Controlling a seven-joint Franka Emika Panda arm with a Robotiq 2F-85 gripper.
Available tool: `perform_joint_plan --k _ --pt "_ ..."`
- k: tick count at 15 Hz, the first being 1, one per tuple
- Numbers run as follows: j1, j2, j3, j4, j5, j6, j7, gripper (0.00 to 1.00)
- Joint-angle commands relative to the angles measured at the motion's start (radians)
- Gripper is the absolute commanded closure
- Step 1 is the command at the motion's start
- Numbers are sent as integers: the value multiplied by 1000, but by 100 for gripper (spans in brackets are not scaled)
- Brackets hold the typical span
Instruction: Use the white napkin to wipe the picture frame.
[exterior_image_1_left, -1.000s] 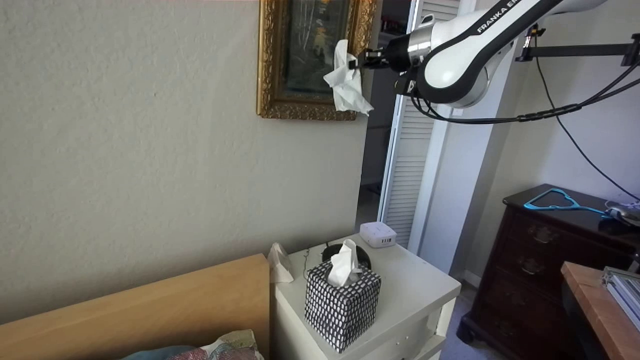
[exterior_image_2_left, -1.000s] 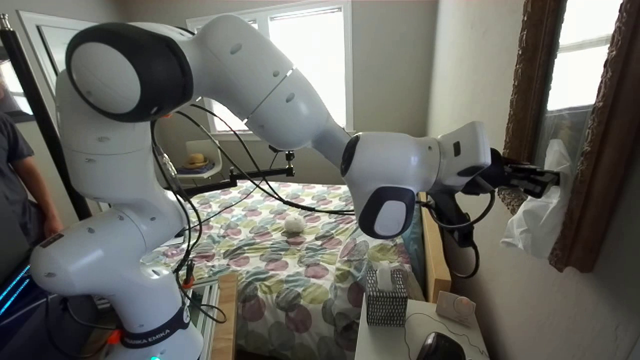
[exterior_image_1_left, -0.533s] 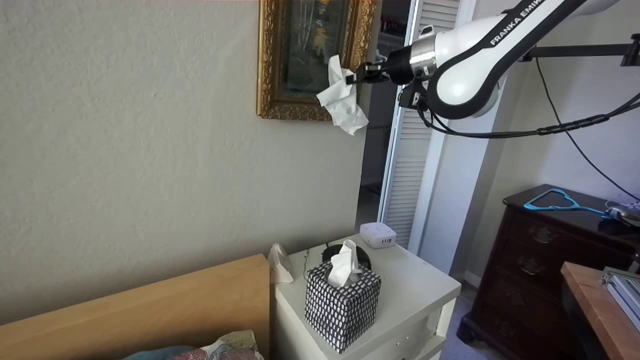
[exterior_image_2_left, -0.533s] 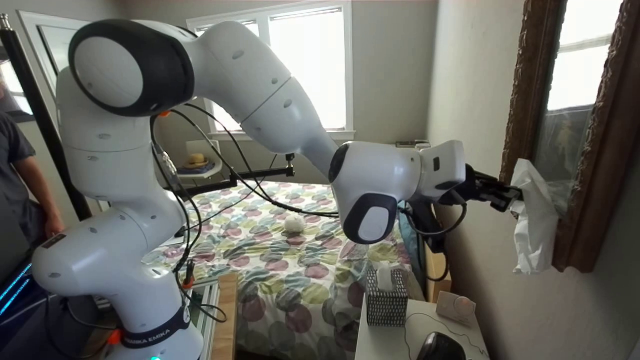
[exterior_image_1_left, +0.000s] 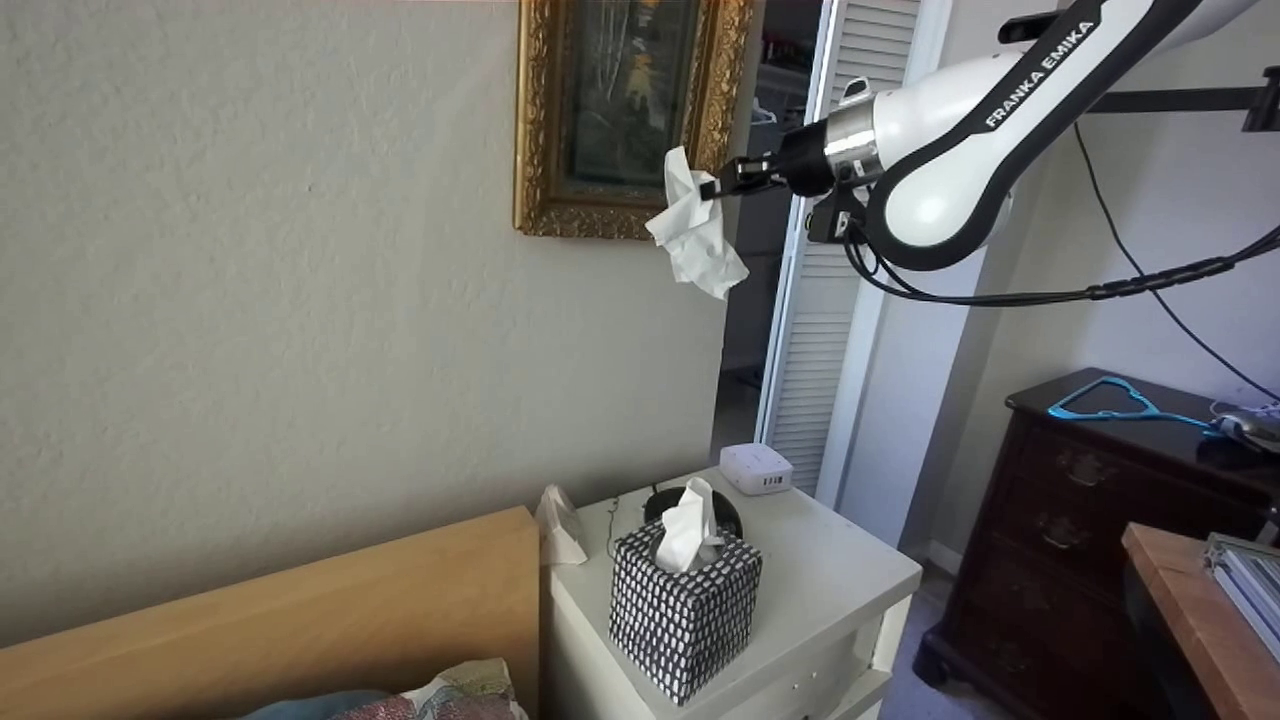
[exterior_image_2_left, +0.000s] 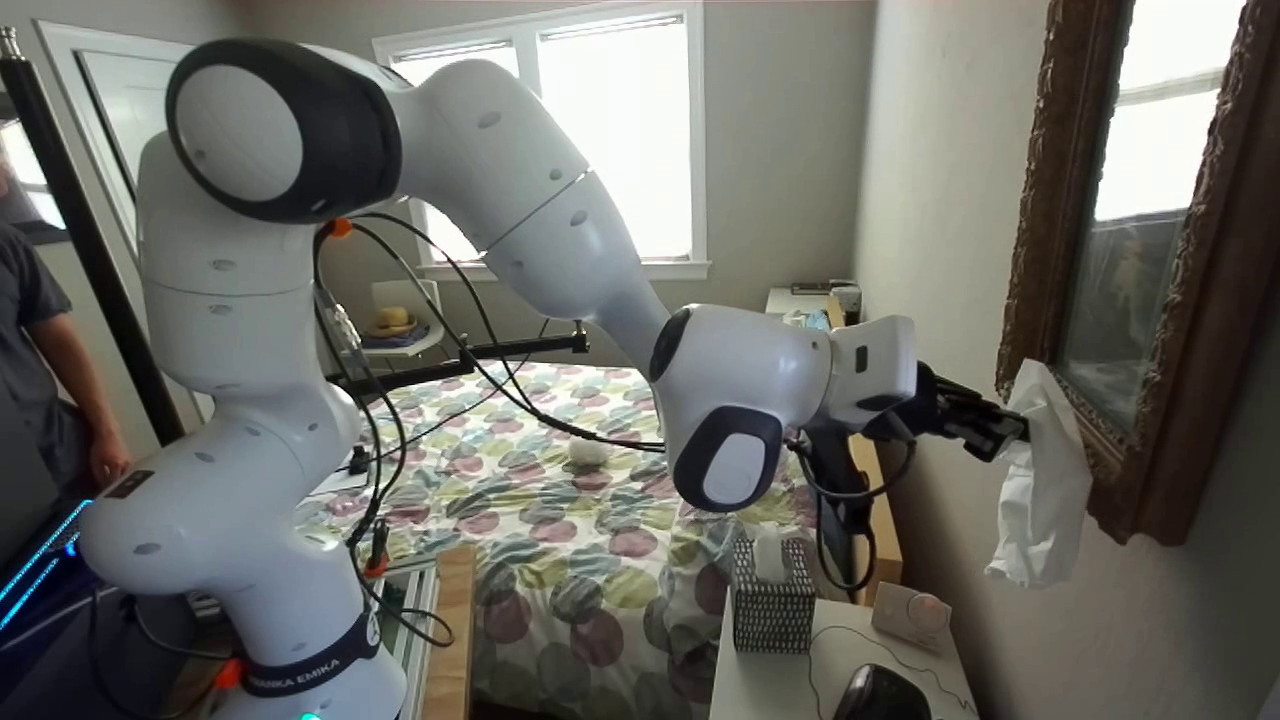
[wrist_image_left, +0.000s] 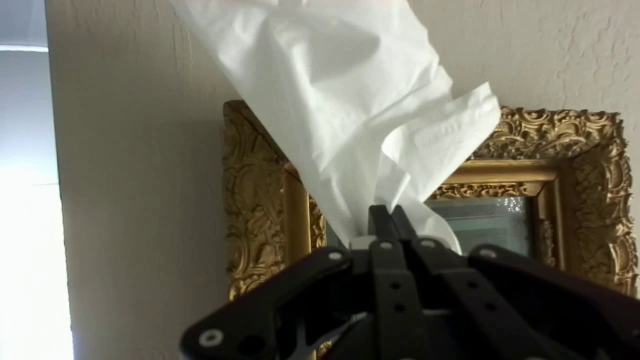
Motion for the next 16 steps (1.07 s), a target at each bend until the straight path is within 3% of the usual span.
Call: perform_joint_plan --k 1,16 --pt "68 -17 -71 14 -20 3 14 100" --pt "153 -96 -179 106 -3 63 -96 100"
